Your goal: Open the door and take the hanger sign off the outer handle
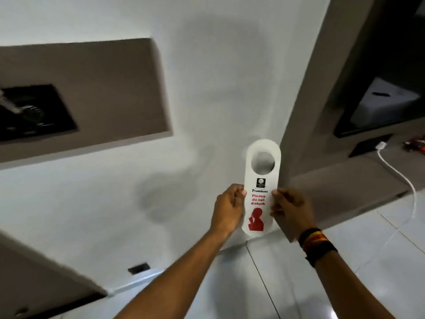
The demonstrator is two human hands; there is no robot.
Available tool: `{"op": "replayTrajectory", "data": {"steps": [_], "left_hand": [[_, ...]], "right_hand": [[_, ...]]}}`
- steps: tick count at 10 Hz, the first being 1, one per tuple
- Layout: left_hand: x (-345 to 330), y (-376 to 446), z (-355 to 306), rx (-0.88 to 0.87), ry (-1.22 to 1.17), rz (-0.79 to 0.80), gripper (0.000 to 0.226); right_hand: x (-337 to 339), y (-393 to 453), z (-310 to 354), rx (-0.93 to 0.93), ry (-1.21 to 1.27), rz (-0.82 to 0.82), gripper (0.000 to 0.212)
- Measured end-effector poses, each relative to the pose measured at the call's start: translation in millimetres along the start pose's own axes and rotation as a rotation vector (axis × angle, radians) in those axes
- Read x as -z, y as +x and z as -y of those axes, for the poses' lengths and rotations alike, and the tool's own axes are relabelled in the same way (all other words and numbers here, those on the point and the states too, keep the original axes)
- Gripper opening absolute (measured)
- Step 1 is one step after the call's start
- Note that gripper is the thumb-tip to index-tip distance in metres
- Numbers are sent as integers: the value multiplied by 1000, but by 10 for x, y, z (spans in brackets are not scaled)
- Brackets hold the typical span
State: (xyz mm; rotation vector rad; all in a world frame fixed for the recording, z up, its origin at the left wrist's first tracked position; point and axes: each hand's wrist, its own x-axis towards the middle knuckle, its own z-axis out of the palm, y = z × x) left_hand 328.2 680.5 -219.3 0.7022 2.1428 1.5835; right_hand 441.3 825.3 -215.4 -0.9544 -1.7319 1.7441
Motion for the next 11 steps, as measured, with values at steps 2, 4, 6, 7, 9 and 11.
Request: {"op": "replayTrajectory", "data": {"steps": [2,4,6,7,9,11], "left_hand": [[-1280,252,11,64,-59,29,16],[-1913,495,100,146,-37,109,24],[-2279,866,307,230,23,218,28],[-2442,1046,460,317,14,226,27],[-2538,1244,708,316,69,271,31],[-2254,1222,726,-169,554,319,49]], "right_hand": [[1015,414,-331,-79,-75,-179,5],[1512,902,-610,-175,-152,-229,10],[1661,1463,-916,-353,-199,-320,10],[1668,1728,-1094,-393,-227,-378,9],[1603,2008,-1347,-426,-357,-417,19],[1418,1739,-1355,12,-644,-484,17]]}}
